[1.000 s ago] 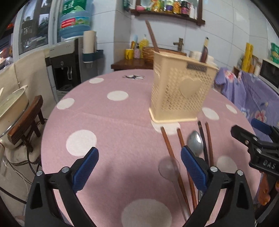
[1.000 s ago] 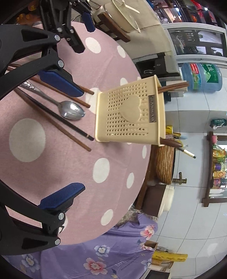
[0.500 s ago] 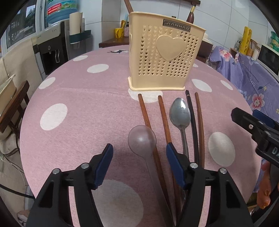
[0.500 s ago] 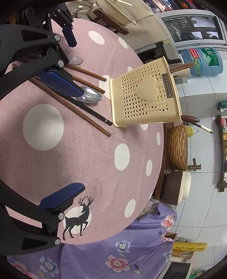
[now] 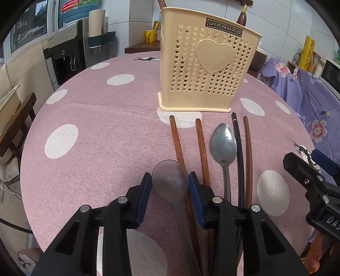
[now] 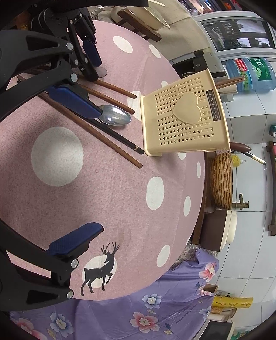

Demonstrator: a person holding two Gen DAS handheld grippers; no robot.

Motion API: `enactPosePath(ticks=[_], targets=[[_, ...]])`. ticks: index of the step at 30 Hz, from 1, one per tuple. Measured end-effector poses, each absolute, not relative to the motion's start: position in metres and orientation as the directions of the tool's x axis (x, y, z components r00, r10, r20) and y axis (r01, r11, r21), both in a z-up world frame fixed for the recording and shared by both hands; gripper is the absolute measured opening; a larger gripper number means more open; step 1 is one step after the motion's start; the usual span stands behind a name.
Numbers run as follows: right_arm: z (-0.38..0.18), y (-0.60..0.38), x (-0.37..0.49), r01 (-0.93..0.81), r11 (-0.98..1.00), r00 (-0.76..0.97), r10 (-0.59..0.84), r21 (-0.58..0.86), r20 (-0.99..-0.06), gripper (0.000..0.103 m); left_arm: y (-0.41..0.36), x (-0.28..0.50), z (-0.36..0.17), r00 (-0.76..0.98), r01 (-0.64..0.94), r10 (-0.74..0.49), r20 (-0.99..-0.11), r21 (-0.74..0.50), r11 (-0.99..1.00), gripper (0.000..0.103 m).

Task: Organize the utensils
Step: 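Move both tools down toward the remaining utensils beside the holder, then grasp the clear plastic spoon with the left tool while the right tool grasps a wooden chopstick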

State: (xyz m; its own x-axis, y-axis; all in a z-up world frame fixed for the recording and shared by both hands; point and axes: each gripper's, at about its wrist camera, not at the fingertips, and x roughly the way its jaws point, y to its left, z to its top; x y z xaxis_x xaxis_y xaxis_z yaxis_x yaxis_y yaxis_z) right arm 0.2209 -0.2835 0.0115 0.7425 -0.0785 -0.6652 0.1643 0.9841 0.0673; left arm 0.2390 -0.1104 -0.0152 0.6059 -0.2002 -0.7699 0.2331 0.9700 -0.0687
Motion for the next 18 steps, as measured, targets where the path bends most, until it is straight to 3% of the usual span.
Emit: enactPosePath(ticks=[11, 13, 18], targets=[[0.005, -0.285, 0.235, 0.173, 0.983, 0.702, -0.077, 0.064, -0.708, 0.096, -0.101, 0.241, -0.009, 0.615, 0.225, -0.223, -0.756, -0.102, 0.969, 0.037], [0.004, -0.286, 0.241, 0.175, 0.982, 0.690, -0.071, 0.071, -0.720, 0.092, -0.096, 0.242, -0.005, 0.627, 0.218, -0.223, -0.747, -0.107, 0.970, 0.037], [-0.003, -0.291, 0.268, 0.196, 0.968, 0.625, -0.002, 0.155, -0.781, 0.067, -0.082, 0.250, 0.006, 0.657, 0.188, -0.210, -0.724, -0.112, 0.976, 0.037]])
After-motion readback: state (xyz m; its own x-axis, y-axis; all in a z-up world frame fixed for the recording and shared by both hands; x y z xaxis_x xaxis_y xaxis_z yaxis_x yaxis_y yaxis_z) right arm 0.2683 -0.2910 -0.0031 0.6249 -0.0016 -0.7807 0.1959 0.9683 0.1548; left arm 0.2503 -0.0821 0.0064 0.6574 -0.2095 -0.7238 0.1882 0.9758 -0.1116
